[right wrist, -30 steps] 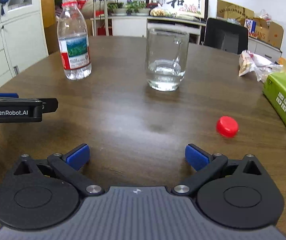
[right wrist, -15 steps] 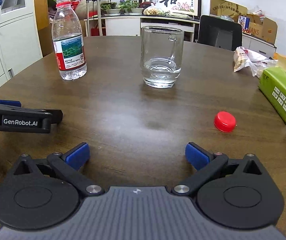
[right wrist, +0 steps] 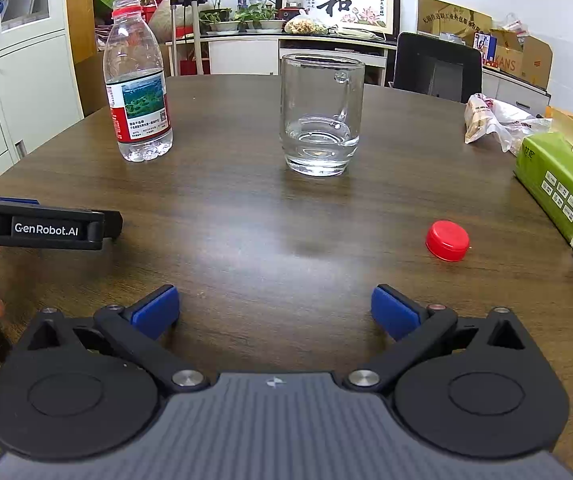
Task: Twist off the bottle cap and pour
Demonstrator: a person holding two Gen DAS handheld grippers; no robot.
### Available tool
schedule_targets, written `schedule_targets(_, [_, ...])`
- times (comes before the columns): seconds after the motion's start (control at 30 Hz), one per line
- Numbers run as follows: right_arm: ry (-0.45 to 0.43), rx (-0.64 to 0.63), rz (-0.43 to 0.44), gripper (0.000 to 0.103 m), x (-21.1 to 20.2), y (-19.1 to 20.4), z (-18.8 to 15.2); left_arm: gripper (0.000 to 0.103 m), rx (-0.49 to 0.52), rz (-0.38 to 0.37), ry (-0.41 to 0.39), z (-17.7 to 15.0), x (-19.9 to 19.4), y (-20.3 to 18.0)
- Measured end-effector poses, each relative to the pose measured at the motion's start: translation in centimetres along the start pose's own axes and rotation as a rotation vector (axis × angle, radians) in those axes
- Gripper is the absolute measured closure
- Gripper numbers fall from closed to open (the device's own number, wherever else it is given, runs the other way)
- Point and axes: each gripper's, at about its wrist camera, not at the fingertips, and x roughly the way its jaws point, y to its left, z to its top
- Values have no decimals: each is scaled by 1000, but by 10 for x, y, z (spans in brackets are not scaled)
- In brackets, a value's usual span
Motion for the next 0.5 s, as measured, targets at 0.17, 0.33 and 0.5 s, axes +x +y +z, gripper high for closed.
schedule_targets(0.17, [4, 7, -9, 0, 4, -1, 4, 0, -1, 2, 0, 0, 0, 0])
schedule_targets(0.33, [7, 14, -18, 0, 9, -2, 7, 0, -2, 4, 0, 0, 0, 0])
schedule_targets(0.5, [11, 21, -27, 0, 13, -4, 11, 0, -3, 3, -1, 1, 0, 2])
